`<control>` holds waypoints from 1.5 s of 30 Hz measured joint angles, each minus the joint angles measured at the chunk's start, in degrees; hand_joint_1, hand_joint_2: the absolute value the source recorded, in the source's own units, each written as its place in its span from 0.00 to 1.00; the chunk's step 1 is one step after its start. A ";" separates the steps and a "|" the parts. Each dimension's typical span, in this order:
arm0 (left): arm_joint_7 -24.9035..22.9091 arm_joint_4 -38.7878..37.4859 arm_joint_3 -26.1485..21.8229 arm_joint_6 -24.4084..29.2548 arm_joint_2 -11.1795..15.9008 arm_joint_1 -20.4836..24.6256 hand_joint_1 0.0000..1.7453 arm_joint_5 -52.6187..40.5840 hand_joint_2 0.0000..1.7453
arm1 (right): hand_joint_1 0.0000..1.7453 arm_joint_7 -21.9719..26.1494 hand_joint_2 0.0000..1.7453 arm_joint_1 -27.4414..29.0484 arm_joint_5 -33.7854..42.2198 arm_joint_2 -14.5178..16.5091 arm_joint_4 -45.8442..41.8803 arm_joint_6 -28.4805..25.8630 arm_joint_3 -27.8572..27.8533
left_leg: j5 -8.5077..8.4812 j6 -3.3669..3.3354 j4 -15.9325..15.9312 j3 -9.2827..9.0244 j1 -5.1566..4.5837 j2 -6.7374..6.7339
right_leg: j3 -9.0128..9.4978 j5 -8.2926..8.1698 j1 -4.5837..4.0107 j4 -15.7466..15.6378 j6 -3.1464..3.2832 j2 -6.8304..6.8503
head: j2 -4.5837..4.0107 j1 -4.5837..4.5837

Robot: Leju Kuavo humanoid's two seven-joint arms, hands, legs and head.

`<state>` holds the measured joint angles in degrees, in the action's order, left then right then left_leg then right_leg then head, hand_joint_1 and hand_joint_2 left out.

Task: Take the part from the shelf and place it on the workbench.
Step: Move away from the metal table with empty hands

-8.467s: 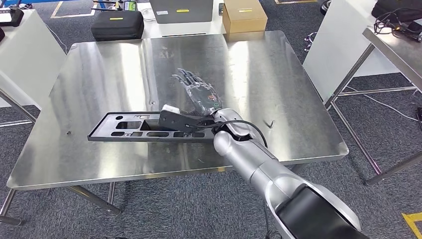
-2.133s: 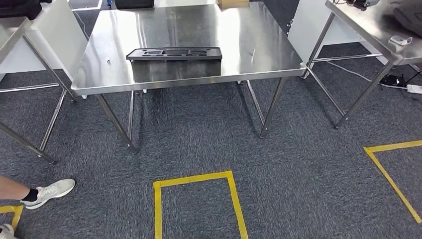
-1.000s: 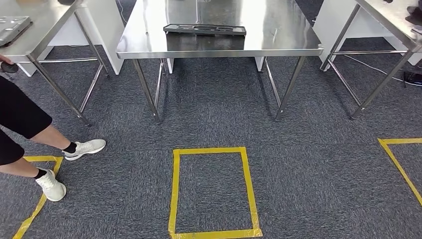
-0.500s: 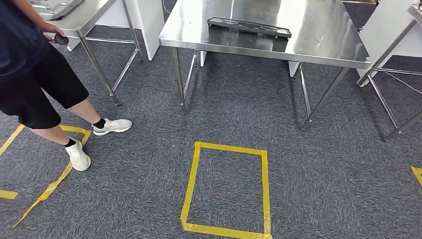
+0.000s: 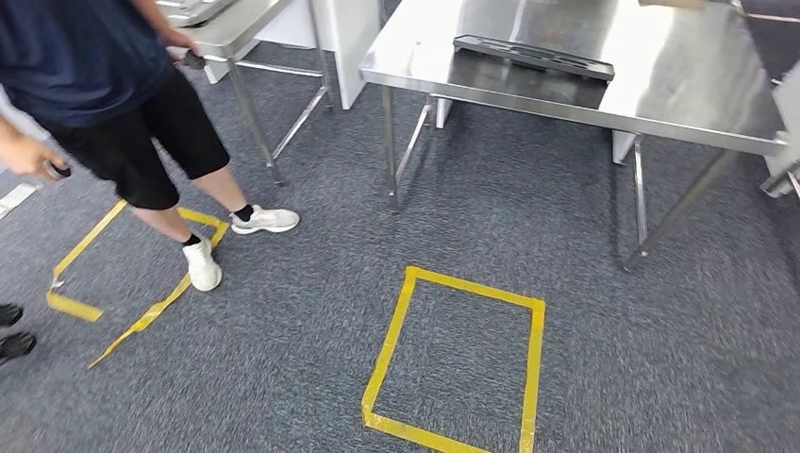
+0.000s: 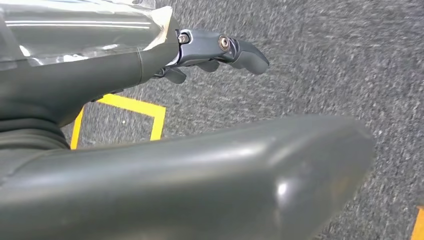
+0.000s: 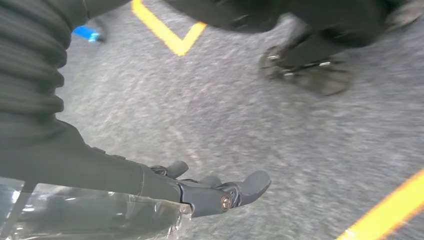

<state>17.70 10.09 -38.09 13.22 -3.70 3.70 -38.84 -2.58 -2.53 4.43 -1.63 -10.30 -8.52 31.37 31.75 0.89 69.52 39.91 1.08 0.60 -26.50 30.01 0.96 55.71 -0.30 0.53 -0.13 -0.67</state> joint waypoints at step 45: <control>-0.23 0.01 -0.10 -1.51 0.25 -0.52 0.00 0.58 0.00 | 0.00 -3.27 1.00 1.03 8.32 -2.24 0.28 -1.38 -5.71 | -5.99 -3.65 -12.62 -7.27 -0.65 -0.95 | -5.16 4.92 -0.49 10.09 -1.14 0.90 | 0.00 0.58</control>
<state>17.47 10.10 -38.18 11.70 -3.45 3.17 -38.26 -5.86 -1.50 12.75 -3.87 -10.02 -9.90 25.66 25.76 -2.77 56.91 32.64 0.44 -0.35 -31.66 34.93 0.47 65.81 -1.44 1.43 -0.13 -0.09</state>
